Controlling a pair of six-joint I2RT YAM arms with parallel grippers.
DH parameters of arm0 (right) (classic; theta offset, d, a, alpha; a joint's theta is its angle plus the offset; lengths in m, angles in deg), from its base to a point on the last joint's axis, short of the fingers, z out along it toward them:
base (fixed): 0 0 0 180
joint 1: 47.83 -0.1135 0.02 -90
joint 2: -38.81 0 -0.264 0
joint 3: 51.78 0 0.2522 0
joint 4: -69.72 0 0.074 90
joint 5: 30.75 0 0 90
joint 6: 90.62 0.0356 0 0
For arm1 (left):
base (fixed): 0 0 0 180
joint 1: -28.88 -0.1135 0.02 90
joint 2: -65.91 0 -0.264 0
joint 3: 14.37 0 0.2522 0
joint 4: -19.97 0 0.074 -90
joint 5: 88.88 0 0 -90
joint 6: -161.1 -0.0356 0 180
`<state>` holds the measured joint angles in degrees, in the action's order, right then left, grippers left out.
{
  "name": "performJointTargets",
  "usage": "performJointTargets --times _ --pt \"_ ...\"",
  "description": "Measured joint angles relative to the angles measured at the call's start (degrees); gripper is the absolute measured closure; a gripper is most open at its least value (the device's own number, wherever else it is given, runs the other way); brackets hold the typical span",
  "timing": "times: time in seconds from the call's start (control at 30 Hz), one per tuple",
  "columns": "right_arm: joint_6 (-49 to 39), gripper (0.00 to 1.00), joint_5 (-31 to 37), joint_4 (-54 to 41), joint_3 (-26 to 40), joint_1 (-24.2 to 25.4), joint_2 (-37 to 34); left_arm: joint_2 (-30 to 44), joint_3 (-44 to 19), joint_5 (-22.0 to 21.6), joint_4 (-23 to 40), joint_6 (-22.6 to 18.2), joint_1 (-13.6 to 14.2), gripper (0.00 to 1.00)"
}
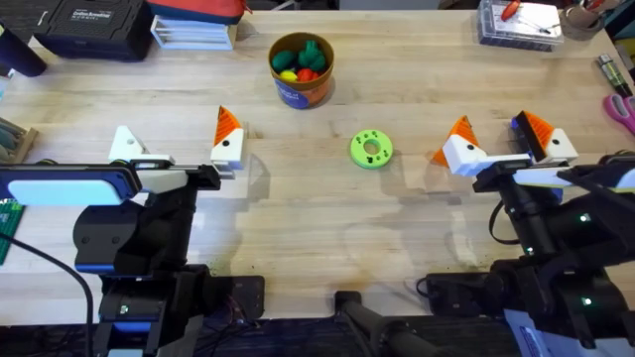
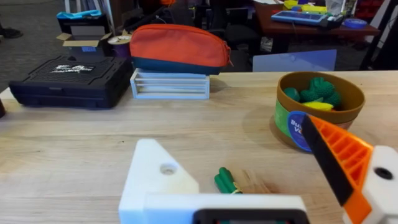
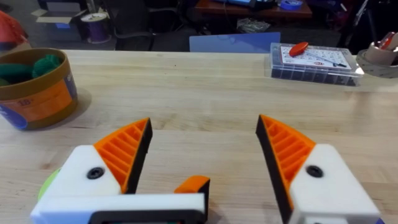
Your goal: Pick up the gripper from the table and insert it into the empty holder that is missing its gripper. Then pick up a screw, insert it into the mounting hole, and use the screwdriver to tighten it. Finally, clean up the table by picking up the vegetable and placing it into the bucket.
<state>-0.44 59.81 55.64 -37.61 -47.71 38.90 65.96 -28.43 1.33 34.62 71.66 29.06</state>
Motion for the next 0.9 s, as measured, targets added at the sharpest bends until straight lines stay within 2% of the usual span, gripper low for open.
performJointTargets --times 0.37,0.43,0.53,0.6,0.77,0.9 --pt "1.6 0.008 0.0 -0.1 0.0 -0.1 0.0 0.0 -0.1 0.0 0.4 0.0 0.0 0.015" --pt "3.8 0.007 0.1 -2.5 1.0 -0.1 -0.1 0.7 -2.9 -0.2 7.0 0.0 0.0 0.015" --pt "4.5 0.007 0.0 -11.0 5.6 -0.1 -1.5 4.9 -10.0 -0.7 13.4 0.1 0.0 0.015" --pt "4.6 0.007 0.0 -16.4 9.8 -0.1 -3.7 9.9 -16.9 -1.2 18.1 0.1 0.0 0.015" --pt "4.8 0.007 0.0 -30.9 24.5 -0.1 -13.4 27.2 -34.5 -1.5 32.1 0.2 0.0 0.016" --pt "4.8 0.007 0.0 -37.5 33.7 -0.1 -20.7 39.4 -41.4 -1.5 35.4 0.2 0.0 0.016"
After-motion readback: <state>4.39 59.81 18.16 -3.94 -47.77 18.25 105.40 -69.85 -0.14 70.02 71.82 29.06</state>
